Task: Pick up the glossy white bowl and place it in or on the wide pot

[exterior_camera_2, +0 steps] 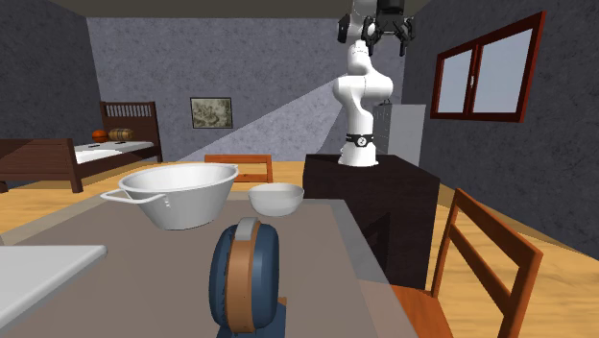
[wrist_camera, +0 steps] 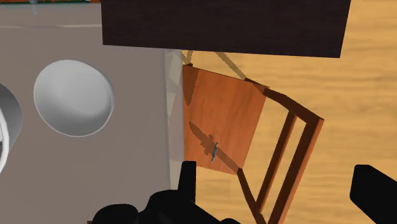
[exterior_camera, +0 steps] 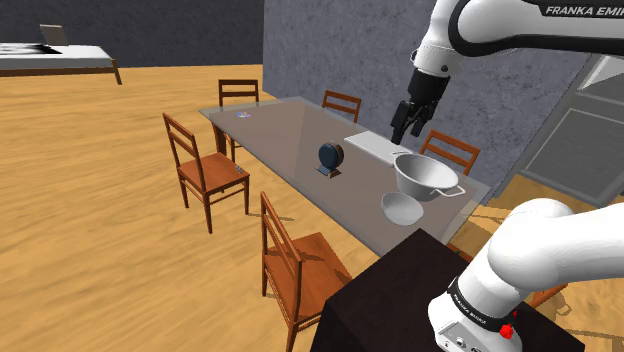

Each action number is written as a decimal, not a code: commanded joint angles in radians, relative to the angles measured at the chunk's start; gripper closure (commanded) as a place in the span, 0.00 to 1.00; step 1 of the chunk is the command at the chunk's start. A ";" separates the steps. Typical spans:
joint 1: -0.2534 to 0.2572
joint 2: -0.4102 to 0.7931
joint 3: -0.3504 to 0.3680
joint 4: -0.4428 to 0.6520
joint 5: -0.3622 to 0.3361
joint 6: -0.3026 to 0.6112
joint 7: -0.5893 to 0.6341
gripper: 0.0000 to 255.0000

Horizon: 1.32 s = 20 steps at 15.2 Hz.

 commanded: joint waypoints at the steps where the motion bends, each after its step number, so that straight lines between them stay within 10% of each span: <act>1: 0.000 0.000 0.000 0.000 0.000 0.000 0.000 0.00; 20: -0.134 0.376 -0.185 -0.286 -0.217 0.622 -0.184 0.00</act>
